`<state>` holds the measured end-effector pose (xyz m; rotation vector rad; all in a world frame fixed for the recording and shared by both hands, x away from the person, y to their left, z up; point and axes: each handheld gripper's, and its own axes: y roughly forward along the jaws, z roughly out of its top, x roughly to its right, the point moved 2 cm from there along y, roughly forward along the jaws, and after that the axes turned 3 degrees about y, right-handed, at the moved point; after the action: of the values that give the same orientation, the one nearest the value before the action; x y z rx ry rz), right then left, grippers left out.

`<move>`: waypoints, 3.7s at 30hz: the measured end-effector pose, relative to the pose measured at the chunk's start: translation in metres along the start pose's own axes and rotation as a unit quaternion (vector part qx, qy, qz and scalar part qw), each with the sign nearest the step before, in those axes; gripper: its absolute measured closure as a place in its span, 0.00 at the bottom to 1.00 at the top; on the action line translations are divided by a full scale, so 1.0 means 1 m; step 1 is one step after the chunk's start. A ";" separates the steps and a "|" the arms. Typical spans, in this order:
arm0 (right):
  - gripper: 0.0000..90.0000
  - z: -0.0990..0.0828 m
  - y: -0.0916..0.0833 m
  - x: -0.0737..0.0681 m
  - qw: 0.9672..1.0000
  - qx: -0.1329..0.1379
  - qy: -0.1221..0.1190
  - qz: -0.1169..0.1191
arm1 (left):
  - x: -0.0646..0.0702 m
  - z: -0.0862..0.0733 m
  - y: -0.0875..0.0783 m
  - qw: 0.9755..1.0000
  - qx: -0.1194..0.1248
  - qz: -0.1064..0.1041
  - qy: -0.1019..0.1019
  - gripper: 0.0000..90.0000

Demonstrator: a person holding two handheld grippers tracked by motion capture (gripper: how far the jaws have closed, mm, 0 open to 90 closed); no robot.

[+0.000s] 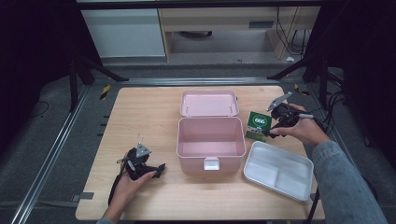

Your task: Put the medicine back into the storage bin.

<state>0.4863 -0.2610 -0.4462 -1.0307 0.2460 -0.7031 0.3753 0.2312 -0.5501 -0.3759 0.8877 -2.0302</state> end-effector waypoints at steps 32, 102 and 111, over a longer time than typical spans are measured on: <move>0.13 0.016 0.046 0.016 0.997 -0.073 0.018 0.019 | 0.000 0.000 0.000 1.000 0.000 0.002 -0.002 0.01; 0.19 0.114 -0.100 -0.056 0.992 0.040 -0.112 0.029 | 0.001 -0.001 -0.001 1.000 0.000 0.003 -0.003 0.01; 0.19 0.138 -0.098 -0.082 0.987 0.042 -0.148 0.048 | 0.001 -0.001 -0.001 1.000 0.000 0.003 -0.003 0.01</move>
<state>0.4518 -0.1436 -0.3036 -1.0206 0.0070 -0.4627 0.3740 0.2308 -0.5501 -0.3775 0.8837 -2.0224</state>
